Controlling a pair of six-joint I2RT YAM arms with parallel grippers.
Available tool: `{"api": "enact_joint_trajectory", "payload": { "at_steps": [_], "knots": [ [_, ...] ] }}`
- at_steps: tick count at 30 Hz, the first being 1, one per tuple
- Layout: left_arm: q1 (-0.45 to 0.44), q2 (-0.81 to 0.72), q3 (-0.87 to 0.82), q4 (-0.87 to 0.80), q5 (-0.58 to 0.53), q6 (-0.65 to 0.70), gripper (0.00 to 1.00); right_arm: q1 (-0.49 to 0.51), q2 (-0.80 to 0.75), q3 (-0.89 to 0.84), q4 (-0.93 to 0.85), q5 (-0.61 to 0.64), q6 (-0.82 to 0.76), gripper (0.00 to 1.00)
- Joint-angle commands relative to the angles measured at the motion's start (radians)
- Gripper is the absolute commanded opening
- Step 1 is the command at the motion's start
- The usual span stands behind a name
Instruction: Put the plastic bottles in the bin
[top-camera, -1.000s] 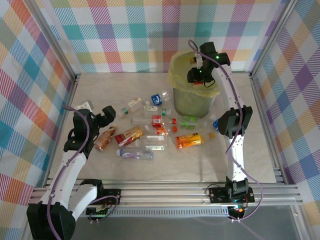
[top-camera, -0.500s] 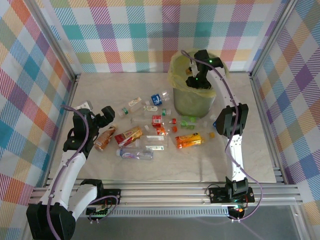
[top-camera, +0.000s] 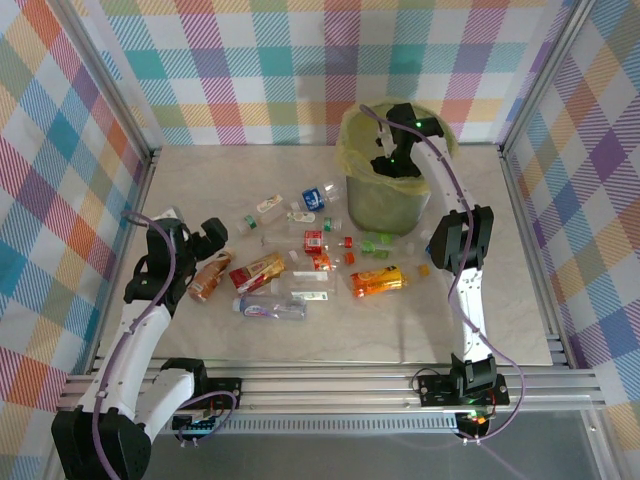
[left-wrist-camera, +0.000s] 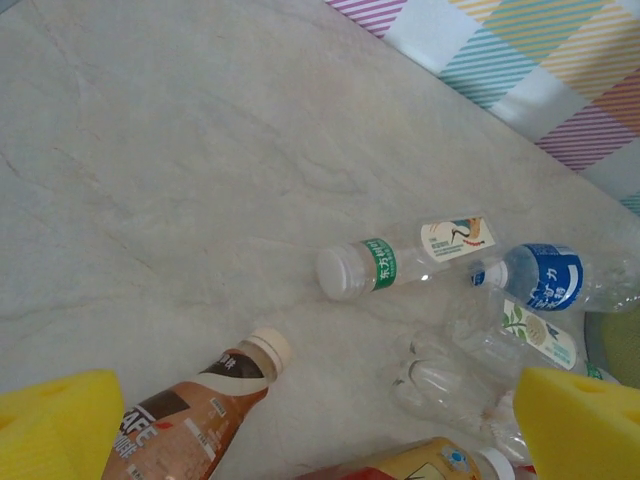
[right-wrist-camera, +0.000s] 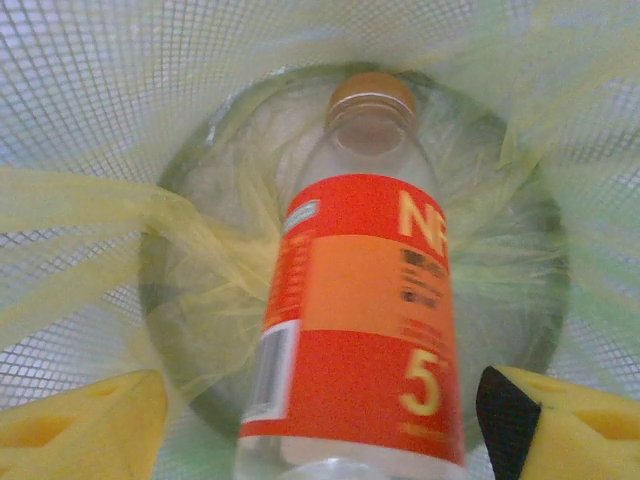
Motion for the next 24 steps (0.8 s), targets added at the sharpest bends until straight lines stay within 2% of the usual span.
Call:
{"api": "enact_joint_trajectory", "payload": {
  "at_steps": [1, 4, 7, 16, 20, 24],
  "knots": [
    [-0.002, -0.012, 0.039, -0.045, 0.004, 0.009, 1.00, 0.005, -0.012, 0.059, -0.028, 0.008, -0.017, 0.83],
    [-0.003, -0.005, 0.045, -0.058, 0.021, 0.019, 1.00, 0.005, -0.030, 0.096, -0.045, 0.009, -0.017, 0.89],
    [-0.002, 0.007, 0.055, -0.082, 0.033, 0.032, 1.00, 0.005, -0.071, 0.117, -0.051, 0.006, -0.011, 1.00],
    [-0.002, 0.163, 0.199, -0.264, 0.087, 0.092, 1.00, 0.005, -0.234, 0.125, -0.046, 0.028, 0.060, 1.00],
    [-0.002, 0.260, 0.279, -0.381, 0.076, 0.146, 1.00, 0.005, -0.307, 0.122, -0.054, 0.094, 0.118, 1.00],
    [-0.002, 0.324, 0.294, -0.427, 0.038, 0.149, 1.00, 0.005, -0.381, 0.087, -0.046, 0.170, 0.181, 1.00]
  ]
}}
